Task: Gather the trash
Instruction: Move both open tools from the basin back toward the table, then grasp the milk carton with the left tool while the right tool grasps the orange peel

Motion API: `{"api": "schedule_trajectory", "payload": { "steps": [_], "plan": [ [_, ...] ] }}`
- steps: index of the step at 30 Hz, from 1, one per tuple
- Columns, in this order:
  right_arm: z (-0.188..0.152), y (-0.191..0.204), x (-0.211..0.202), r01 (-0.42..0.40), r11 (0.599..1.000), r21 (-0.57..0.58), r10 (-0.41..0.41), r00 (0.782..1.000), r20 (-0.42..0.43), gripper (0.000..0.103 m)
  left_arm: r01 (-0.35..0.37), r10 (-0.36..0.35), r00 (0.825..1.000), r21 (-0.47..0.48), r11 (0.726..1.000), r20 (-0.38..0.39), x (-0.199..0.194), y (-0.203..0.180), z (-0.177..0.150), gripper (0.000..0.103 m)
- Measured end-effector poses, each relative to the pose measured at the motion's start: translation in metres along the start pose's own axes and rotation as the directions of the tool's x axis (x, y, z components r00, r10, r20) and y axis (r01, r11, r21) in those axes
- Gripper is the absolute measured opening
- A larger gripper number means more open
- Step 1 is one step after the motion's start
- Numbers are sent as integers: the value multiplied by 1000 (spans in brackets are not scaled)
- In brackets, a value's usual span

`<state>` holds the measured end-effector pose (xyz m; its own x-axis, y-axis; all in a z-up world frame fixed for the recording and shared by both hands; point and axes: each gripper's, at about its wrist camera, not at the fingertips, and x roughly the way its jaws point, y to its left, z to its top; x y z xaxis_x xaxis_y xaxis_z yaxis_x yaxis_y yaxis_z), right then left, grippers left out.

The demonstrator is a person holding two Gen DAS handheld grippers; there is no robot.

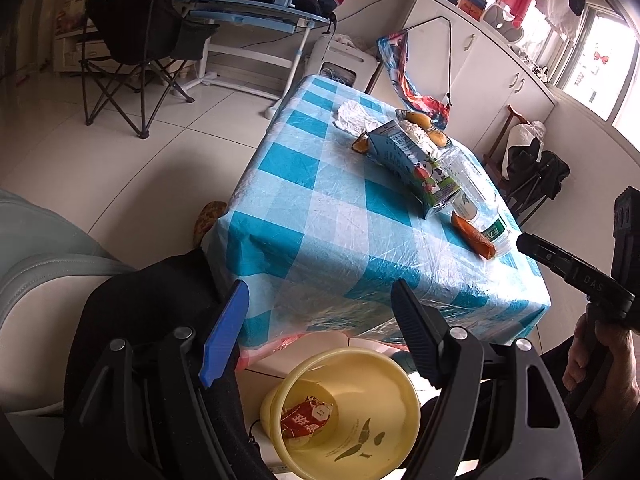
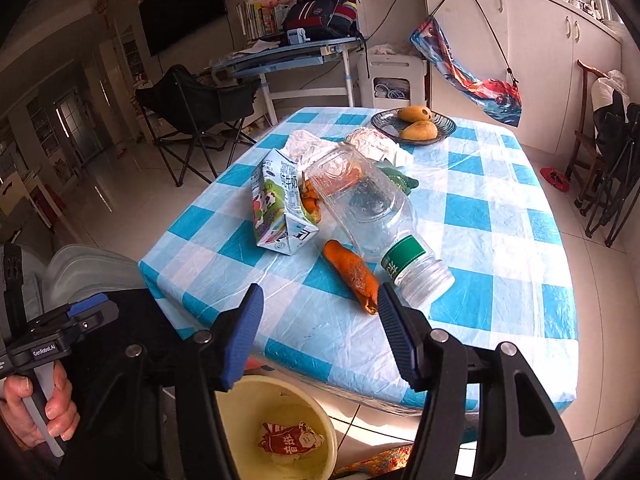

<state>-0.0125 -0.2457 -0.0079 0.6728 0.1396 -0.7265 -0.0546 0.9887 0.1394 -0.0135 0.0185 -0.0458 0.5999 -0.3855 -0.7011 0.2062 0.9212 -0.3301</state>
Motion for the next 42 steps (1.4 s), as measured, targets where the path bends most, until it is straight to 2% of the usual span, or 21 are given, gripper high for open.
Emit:
{"api": "schedule_trajectory", "payload": {
  "steps": [4,9,14,16,19,22,23,26,29,34,35,36,37,39,42],
  "plan": [
    [5,3,17,39,998,-51,-41,999,-29,58,3,-3,1000,10,1000,-10,4,-5,4,71],
    [24,-13,8,61,998,-28,-60,997,57,59,31,-32,999,-17,999,-31,16,-10,20,71],
    [44,-18,32,108,989,-104,-106,994,23,67,72,-73,997,-31,997,-33,33,-33,50,71],
    [48,-17,42,116,984,-137,-116,993,9,67,90,-91,995,-31,995,-34,39,-44,61,71],
    [48,-23,44,106,989,-103,-105,994,12,67,107,-109,993,-49,993,-46,54,-55,77,72],
    [41,-22,28,42,997,-61,-40,999,33,67,116,-121,991,-78,990,-63,75,-66,97,74],
    [38,-18,25,10,997,-71,-8,1000,26,67,119,-125,990,-91,989,-71,85,-70,104,74],
    [23,-7,38,-46,992,-114,38,997,-72,53,114,-129,986,-139,984,-104,114,-77,120,75],
    [17,-6,54,-3,990,-140,-14,993,-120,51,101,-130,981,-190,977,-147,144,-82,129,75],
    [20,-15,74,20,993,-119,-40,985,-168,48,77,-128,966,-224,972,-226,187,-84,129,74],
    [20,-16,79,26,993,-119,-47,983,-179,43,79,-126,970,-221,972,-210,188,-84,130,69],
    [19,-17,82,30,993,-117,-52,980,-190,38,89,-132,970,-207,974,-206,189,-84,130,59],
    [20,-18,84,36,992,-118,-57,981,-184,36,127,-170,963,-203,971,-210,191,-84,131,55],
    [21,-18,86,47,992,-118,-68,981,-183,29,165,-198,959,-170,971,-201,188,-85,134,38],
    [20,-19,85,36,994,-99,-54,981,-186,20,175,-192,960,-96,980,-204,179,-88,140,33]
  ]
}}
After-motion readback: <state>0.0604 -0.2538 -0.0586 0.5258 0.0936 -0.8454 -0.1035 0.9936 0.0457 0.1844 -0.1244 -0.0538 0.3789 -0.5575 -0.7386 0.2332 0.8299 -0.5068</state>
